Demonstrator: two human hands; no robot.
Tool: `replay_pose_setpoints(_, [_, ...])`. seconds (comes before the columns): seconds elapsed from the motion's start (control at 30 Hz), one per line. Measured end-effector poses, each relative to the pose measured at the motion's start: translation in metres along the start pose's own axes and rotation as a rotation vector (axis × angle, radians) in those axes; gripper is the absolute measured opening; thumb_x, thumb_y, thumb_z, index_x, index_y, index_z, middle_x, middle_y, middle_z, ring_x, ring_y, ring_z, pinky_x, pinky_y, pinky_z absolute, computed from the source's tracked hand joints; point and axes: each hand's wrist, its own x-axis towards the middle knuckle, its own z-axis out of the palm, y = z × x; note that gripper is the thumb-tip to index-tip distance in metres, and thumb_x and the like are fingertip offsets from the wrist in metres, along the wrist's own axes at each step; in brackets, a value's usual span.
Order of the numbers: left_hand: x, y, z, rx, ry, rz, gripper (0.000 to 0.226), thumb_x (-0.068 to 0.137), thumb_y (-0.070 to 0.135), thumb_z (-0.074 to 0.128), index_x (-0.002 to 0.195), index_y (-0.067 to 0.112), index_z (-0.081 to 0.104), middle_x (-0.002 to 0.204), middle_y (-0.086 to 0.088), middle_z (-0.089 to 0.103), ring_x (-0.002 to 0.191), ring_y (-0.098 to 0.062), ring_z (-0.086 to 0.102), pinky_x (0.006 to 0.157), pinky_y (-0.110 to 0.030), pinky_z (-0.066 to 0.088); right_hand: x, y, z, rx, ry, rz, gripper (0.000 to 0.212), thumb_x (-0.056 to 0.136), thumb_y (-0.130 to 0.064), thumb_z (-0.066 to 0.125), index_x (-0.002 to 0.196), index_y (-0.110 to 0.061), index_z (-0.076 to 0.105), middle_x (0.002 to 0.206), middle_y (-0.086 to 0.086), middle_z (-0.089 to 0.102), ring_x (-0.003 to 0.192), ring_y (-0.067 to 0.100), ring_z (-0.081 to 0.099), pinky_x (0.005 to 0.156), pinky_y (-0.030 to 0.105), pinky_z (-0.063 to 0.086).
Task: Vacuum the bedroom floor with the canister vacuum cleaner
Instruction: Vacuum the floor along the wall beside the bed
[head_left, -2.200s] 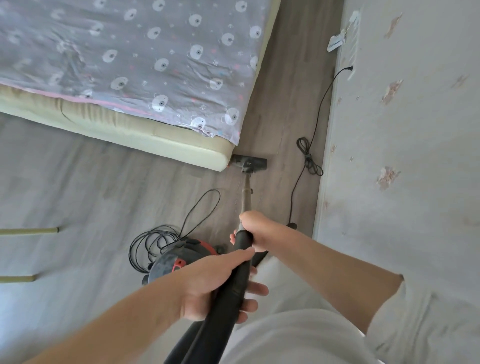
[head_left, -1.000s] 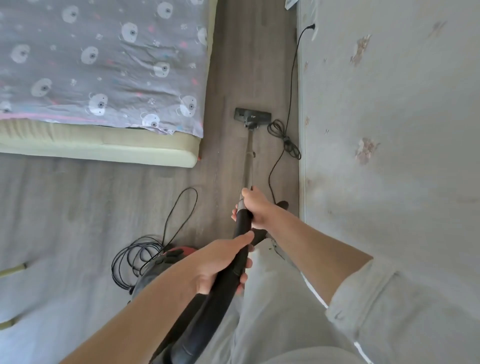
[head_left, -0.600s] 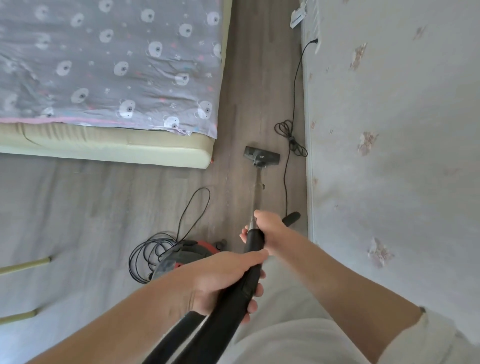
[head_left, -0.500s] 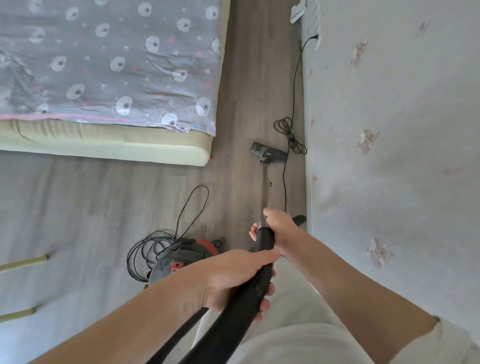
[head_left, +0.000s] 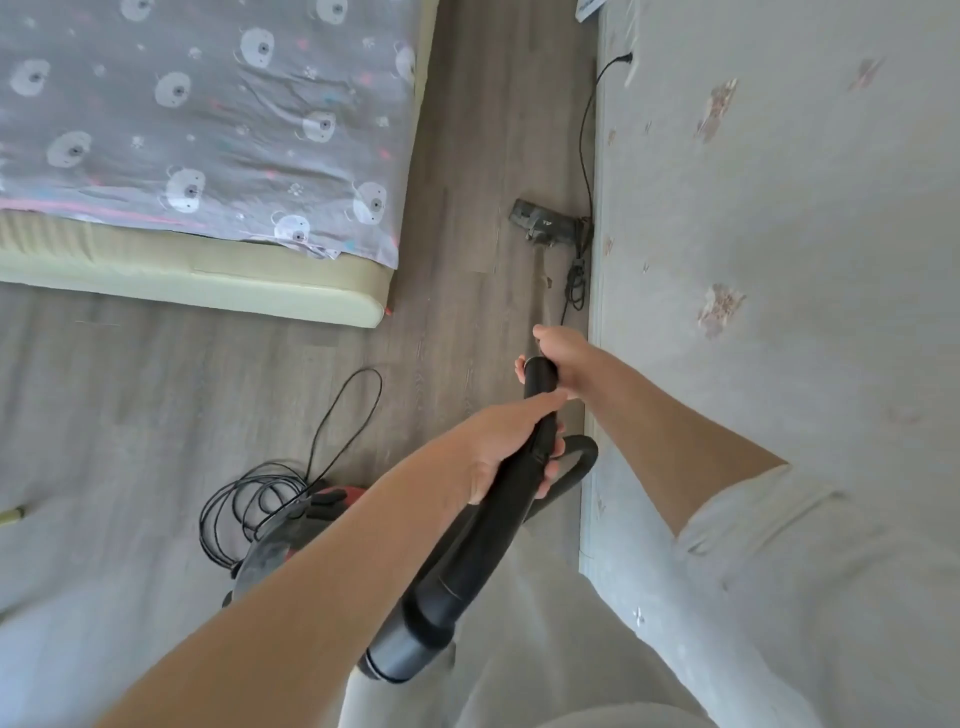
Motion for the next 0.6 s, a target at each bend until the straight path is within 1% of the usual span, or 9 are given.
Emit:
replay_pose_setpoints(0.07, [0.006, 0.000, 0.002, -0.030, 0.041, 0.043, 0.036, 0.097, 0.048, 0.064, 0.096, 0.013, 0.059, 0.064, -0.001, 0.060, 0.043, -0.015, 0.054, 0.044, -0.022, 0.048, 0.004, -0.005, 0.002, -0.025, -0.005, 0.000, 0.021, 0.101, -0.026, 0.047, 0.114, -0.011, 0.042, 0.105, 0.014, 0.045, 0.066, 0.024, 0.057, 0.055, 0.031, 0.057])
replay_pose_setpoints(0.13, [0.004, -0.003, 0.004, -0.058, 0.075, 0.041, 0.036, 0.096, 0.049, 0.065, 0.095, 0.013, 0.060, 0.063, -0.001, 0.062, 0.043, -0.015, 0.055, 0.044, -0.023, 0.048, 0.007, -0.005, 0.005, -0.040, -0.020, 0.017, 0.020, 0.102, -0.026, 0.047, 0.113, -0.010, 0.042, 0.105, 0.015, 0.046, 0.067, 0.024, 0.056, 0.054, 0.030, 0.056])
replay_pose_setpoints(0.17, [0.002, -0.006, 0.003, -0.068, 0.080, 0.032, 0.037, 0.096, 0.049, 0.065, 0.095, 0.013, 0.061, 0.063, -0.001, 0.062, 0.043, -0.016, 0.055, 0.044, -0.023, 0.048, 0.008, -0.001, 0.008, -0.046, -0.038, 0.019, 0.019, 0.102, -0.025, 0.046, 0.112, -0.010, 0.042, 0.102, 0.015, 0.046, 0.066, 0.023, 0.055, 0.054, 0.030, 0.056])
replay_pose_setpoints(0.27, [-0.012, -0.011, -0.004, -0.108, 0.120, 0.018, 0.038, 0.095, 0.050, 0.067, 0.095, 0.012, 0.063, 0.062, -0.001, 0.064, 0.044, -0.016, 0.056, 0.044, -0.024, 0.049, 0.001, 0.009, 0.022, -0.049, -0.088, 0.026, 0.016, 0.102, -0.022, 0.043, 0.099, -0.006, 0.044, 0.089, 0.013, 0.046, 0.068, 0.021, 0.051, 0.056, 0.032, 0.056])
replay_pose_setpoints(0.37, [-0.034, -0.014, -0.011, -0.166, 0.101, 0.015, 0.037, 0.094, 0.049, 0.067, 0.094, 0.013, 0.063, 0.063, -0.001, 0.063, 0.044, -0.017, 0.056, 0.043, -0.025, 0.049, -0.008, 0.010, 0.040, -0.111, -0.146, -0.011, 0.011, 0.097, -0.016, 0.041, 0.102, -0.006, 0.044, 0.093, 0.014, 0.046, 0.071, 0.024, 0.054, 0.062, 0.037, 0.056])
replay_pose_setpoints(0.43, [-0.049, -0.019, -0.015, -0.220, 0.100, 0.019, 0.037, 0.093, 0.049, 0.069, 0.094, 0.012, 0.064, 0.064, -0.002, 0.064, 0.044, -0.018, 0.056, 0.043, -0.025, 0.049, -0.012, 0.008, 0.053, -0.149, -0.178, -0.023, 0.004, 0.094, -0.010, 0.043, 0.098, -0.009, 0.044, 0.093, 0.014, 0.044, 0.071, 0.023, 0.052, 0.062, 0.035, 0.053])
replay_pose_setpoints(0.53, [-0.068, -0.033, -0.024, -0.266, 0.148, 0.045, 0.038, 0.092, 0.049, 0.069, 0.097, 0.012, 0.064, 0.064, -0.001, 0.063, 0.042, -0.017, 0.055, 0.042, -0.025, 0.048, -0.015, 0.023, 0.075, -0.251, -0.197, -0.003, 0.013, 0.100, -0.015, 0.045, 0.110, -0.008, 0.042, 0.089, 0.013, 0.045, 0.067, 0.022, 0.049, 0.062, 0.032, 0.047])
replay_pose_setpoints(0.6, [-0.078, -0.050, -0.030, -0.275, 0.167, 0.046, 0.038, 0.093, 0.049, 0.068, 0.098, 0.012, 0.064, 0.063, -0.001, 0.063, 0.042, -0.016, 0.055, 0.041, -0.025, 0.047, -0.019, 0.042, 0.088, -0.307, -0.209, 0.016, 0.016, 0.103, -0.020, 0.041, 0.112, -0.008, 0.038, 0.089, 0.009, 0.043, 0.067, 0.019, 0.049, 0.063, 0.030, 0.047])
